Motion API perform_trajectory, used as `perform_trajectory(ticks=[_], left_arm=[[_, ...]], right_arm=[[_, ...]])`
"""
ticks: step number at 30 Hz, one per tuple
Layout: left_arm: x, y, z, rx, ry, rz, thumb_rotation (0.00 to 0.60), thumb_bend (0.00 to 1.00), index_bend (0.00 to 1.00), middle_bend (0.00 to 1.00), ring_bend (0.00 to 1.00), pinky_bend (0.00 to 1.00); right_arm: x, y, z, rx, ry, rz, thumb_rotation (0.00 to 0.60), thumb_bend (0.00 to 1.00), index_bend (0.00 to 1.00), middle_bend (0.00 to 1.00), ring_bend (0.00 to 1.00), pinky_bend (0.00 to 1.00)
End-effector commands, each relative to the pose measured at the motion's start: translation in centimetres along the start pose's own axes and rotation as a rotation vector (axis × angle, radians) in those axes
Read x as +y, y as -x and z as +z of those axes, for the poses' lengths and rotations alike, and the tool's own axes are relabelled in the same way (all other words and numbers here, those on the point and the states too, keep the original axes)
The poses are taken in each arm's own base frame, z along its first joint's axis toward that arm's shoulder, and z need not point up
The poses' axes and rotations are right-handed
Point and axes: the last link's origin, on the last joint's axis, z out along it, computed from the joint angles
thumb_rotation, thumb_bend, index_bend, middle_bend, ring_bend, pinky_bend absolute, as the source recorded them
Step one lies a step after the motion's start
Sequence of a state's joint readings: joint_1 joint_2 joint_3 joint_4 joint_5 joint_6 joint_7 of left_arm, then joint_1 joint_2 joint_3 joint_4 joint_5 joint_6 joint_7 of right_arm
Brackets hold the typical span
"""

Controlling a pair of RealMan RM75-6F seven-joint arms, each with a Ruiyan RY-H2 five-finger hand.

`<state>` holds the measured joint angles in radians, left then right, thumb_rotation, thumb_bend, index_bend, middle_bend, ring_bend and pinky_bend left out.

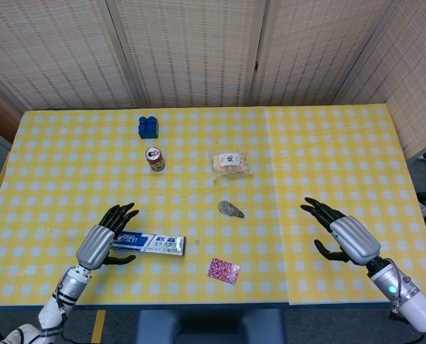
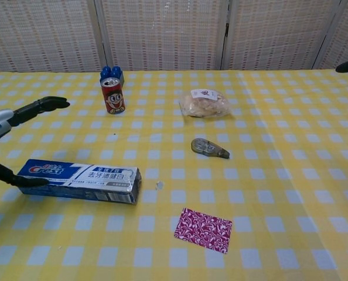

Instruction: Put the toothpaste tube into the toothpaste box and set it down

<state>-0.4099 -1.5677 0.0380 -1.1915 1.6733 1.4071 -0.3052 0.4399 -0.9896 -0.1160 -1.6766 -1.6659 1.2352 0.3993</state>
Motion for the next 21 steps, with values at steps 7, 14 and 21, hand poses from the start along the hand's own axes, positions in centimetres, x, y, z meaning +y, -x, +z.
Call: perform_trajectory(ticks=[7,14,21], left_arm=[[-3.5,-10.5,-9.8,0.105,-0.289,0.451,0.600,0.14,0.01,0.00,0.00,0.00],[-2.6,-11.5,-14.9,0.090,-0.510,0.458,0.600,0.14,0.00,0.00,0.00,0.00],[-2.4,-11.8,-14.7,0.087,-0.505,0.477,0.600,0.14,0.00,0.00,0.00,0.00]], right_arm=[[2.3,-0.9,-5.0,0.216,0.266,-0.351,0.600,0.39,0.00,0.00,0.01,0.02],[3.2,1.5,-7.4,0.296,0.372,-0.399,0.600,0.34,0.00,0.00,0.00,0.00],[3.9,0.8,-7.7,0.300,0.371,-0.391,0.600,0.34,0.00,0.00,0.00,0.00]])
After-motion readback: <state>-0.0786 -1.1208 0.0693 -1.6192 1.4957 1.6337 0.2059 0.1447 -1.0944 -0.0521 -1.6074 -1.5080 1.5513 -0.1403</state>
